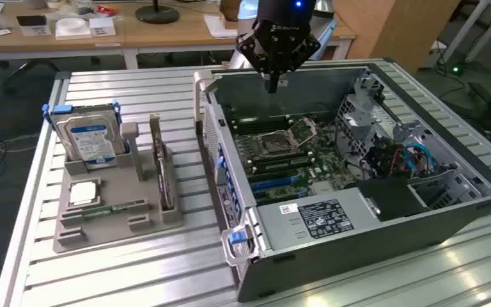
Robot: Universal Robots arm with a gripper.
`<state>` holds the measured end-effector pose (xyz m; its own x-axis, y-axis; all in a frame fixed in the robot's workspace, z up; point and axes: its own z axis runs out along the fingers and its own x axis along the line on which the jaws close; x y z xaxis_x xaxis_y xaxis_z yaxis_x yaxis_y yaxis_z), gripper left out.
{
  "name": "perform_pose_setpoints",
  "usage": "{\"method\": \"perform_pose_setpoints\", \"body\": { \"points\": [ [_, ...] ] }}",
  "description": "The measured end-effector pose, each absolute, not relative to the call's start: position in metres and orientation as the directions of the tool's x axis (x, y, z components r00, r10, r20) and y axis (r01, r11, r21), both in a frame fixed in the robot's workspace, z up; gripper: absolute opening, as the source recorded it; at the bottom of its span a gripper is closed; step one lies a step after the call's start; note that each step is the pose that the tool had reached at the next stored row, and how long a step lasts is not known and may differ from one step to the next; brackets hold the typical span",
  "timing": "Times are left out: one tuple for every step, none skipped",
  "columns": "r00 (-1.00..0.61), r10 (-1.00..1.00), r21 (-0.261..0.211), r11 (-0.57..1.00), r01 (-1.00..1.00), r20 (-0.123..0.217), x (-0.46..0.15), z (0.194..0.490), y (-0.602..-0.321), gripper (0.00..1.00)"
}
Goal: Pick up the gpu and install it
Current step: 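Reach for the gpu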
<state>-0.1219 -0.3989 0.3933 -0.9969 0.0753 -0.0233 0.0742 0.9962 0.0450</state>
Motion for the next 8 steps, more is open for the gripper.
{"method": "perform_pose_setpoints", "body": {
  "points": [
    [-0.997,0.075,0.045,0.996,0.074,-0.023,-0.1219,0.3933,-0.3988,0.10],
    [-0.997,0.075,0.045,0.996,0.074,-0.023,-0.1219,0.3933,-0.3989,0.10],
    [-0.997,0.075,0.045,0.996,0.074,-0.023,-0.1219,0.3933,-0.3988,0.10],
    [-0.997,0.075,0.045,0.996,0.074,-0.023,-0.1224,0.3933,-0.3988,0.10],
    [-0.997,0.075,0.045,0.996,0.074,-0.023,-0.1234,0.3933,-0.3989,0.10],
    [-0.997,0.075,0.045,0.996,0.074,-0.023,-0.1245,0.3934,-0.3989,0.10],
    [-0.997,0.075,0.045,0.996,0.074,-0.023,-0.1258,0.3933,-0.3989,0.10],
    [-0.997,0.075,0.045,0.996,0.074,-0.023,-0.1275,0.3933,-0.3989,0.10]
  ]
}}
